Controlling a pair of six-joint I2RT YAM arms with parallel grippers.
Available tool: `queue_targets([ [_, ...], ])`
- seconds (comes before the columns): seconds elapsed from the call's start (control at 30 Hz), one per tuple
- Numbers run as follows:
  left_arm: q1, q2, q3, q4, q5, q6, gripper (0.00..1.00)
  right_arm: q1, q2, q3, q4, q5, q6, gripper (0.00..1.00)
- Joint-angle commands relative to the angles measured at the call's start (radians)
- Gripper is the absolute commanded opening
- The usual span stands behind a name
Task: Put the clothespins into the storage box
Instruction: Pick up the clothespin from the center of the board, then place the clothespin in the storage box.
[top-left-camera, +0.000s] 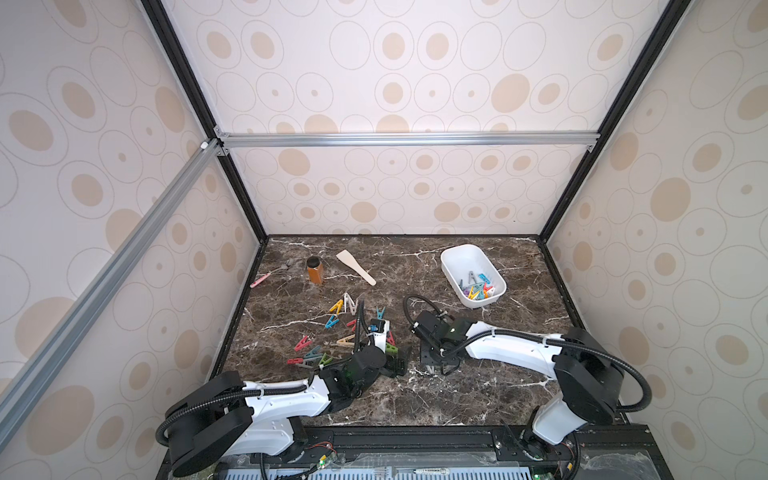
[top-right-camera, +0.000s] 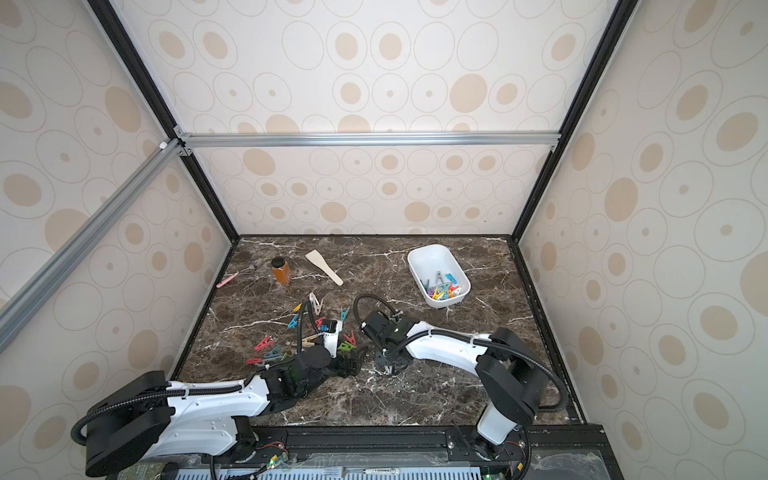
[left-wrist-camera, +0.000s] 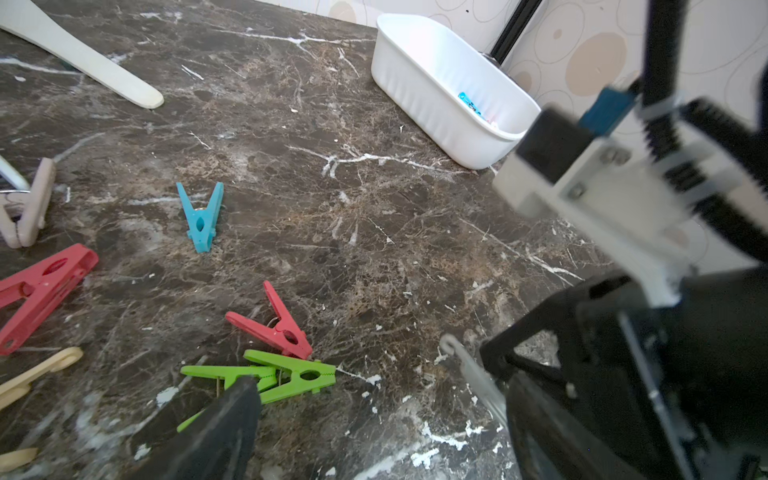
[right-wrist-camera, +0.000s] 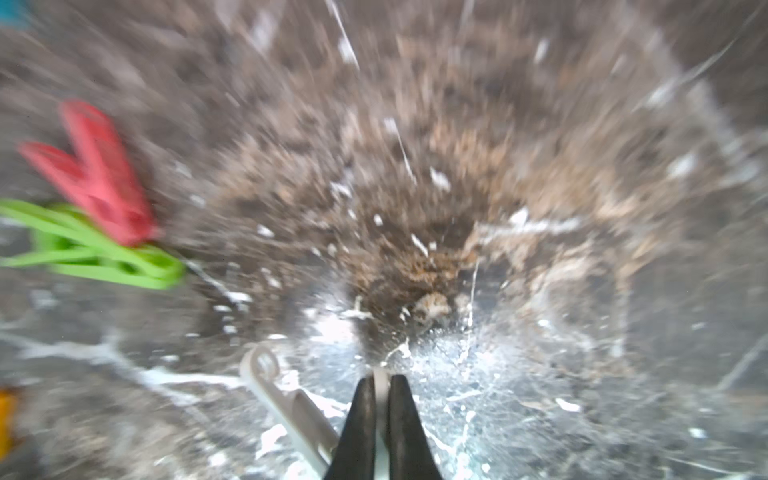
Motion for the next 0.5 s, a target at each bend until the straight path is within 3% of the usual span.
queue_targets([
  [0.0, -0.008, -0.017, 0.049, 0.049, -0.027, 0.068, 0.92, -0.102, -0.083, 0.071, -0.073, 0.115, -0.127, 0.07],
  [0.13, -0.041, 0.046, 0.073, 0.182, -0.024, 0.203, 0.93, -0.298, -0.105, 0.119, -0.013, 0.132, -0.255, 0.07],
  [0.23, -0.044, 0.151, 0.134, 0.226, 0.015, 0.271, 0.95, -0.446, -0.043, 0.173, 0.054, 0.098, -0.309, 0.07],
  [0.47, -0.044, 0.313, 0.235, 0.255, 0.093, 0.241, 0.94, -0.619, 0.207, 0.343, 0.104, 0.027, -0.363, 0.06],
])
